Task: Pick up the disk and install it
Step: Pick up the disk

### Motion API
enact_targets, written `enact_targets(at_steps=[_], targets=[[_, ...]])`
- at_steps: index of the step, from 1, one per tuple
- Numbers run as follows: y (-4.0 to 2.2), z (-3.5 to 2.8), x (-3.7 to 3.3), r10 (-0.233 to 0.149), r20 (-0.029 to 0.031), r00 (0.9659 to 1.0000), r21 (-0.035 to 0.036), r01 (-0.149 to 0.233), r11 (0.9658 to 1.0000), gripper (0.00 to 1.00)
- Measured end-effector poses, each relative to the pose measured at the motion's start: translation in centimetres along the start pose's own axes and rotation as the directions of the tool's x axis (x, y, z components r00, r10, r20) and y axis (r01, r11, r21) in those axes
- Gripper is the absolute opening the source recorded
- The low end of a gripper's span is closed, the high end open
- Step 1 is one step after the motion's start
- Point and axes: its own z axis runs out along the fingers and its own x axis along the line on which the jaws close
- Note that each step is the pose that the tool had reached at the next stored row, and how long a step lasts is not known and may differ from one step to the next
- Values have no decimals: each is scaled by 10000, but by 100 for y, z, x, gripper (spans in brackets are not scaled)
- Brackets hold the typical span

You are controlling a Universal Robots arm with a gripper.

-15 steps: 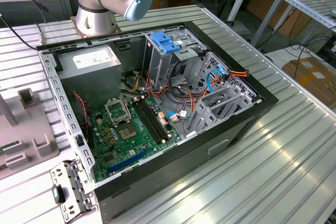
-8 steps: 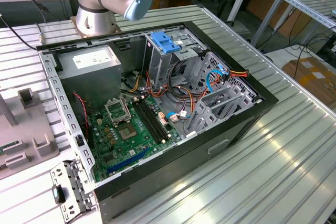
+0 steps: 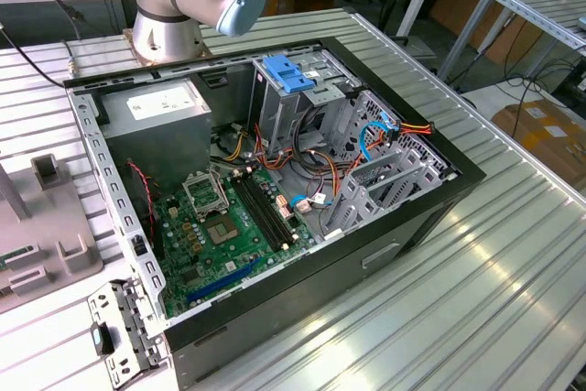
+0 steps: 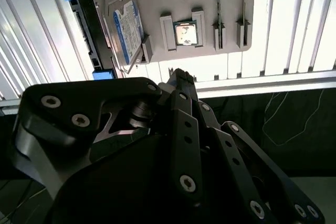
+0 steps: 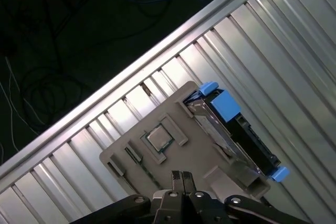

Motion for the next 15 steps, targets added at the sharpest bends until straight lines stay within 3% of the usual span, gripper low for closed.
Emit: enact_targets(at_steps=[7,12,15], targets=[[0,0,0,-599,-26,9982,-15,599,9982,11],[0,0,0,-994,-43,9950,-26,994,9950,11],[0,0,0,-1300,-55,9915,-35,1300,9915,11]])
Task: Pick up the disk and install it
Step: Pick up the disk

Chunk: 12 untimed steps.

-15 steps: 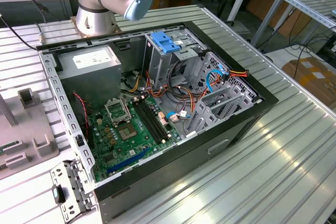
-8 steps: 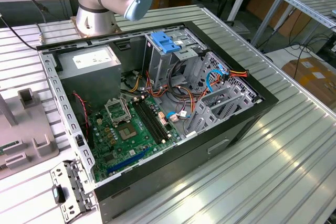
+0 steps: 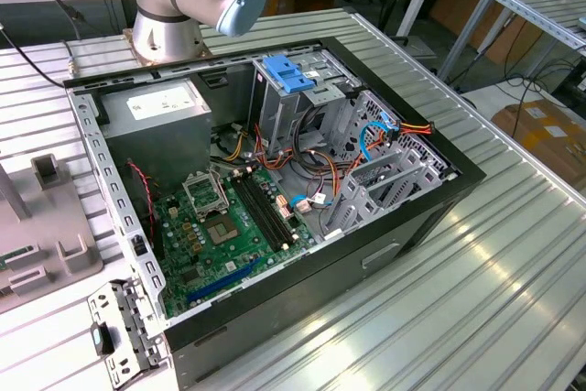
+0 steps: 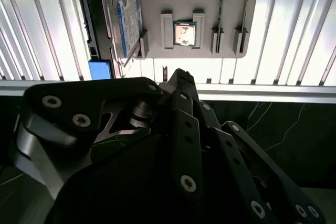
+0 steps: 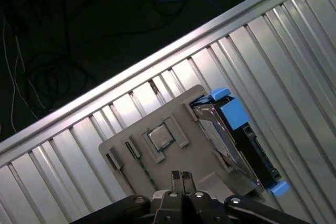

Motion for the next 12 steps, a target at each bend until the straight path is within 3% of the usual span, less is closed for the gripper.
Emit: enact_targets(at_steps=[7,12], targets=[[0,0,0,-582,-26,9983,-15,582,9983,11],[0,0,0,-1024,-44,9947,-27,1024,9947,11]])
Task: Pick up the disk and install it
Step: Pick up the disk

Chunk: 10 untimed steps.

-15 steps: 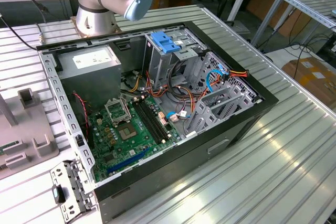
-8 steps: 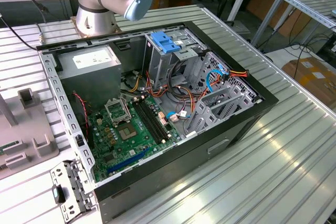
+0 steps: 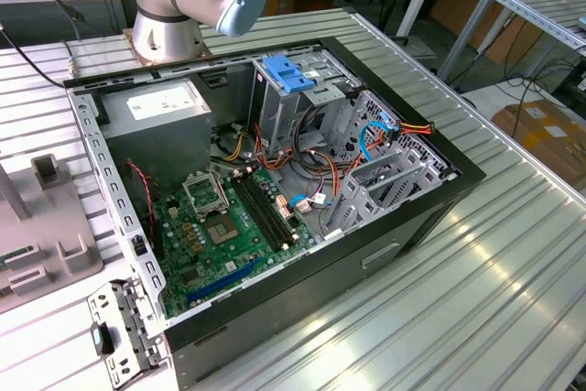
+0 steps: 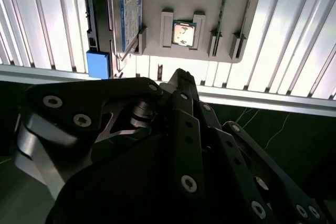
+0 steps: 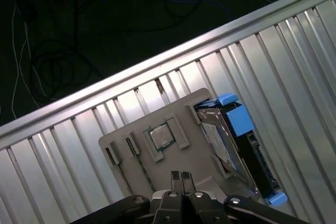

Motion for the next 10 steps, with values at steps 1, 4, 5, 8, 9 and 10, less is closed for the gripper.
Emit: enact_targets(at_steps=[1,4,5,8,9,10], targets=[[0,0,0,-70,-3,10000,-2,70,10000,11],[1,0,0,-525,-23,9986,-14,525,9986,11],[0,0,0,-673,-29,9977,-18,673,9977,11],[0,0,0,-1082,-47,9941,-29,1082,9941,11],[0,0,0,-1208,-52,9927,-33,1207,9927,11],[0,0,0,-1280,-55,9918,-35,1280,9918,11]])
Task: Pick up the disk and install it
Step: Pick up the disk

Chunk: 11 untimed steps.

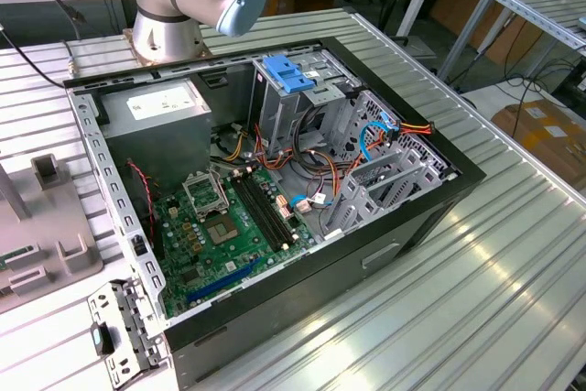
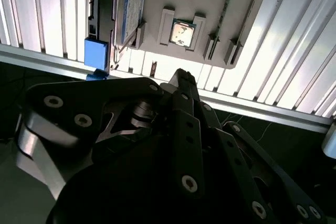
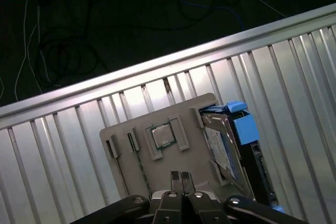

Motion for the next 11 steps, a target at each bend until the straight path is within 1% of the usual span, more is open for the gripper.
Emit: enact_targets(at_steps=[3,6,7,11], targets=[[0,0,0,-239,-10,9997,-6,239,9997,11],[0,0,0,-508,-22,9987,-13,508,9987,11],[0,0,0,-780,-34,9969,-20,780,9970,11],[0,0,0,-1172,-50,9931,-32,1172,9931,11]])
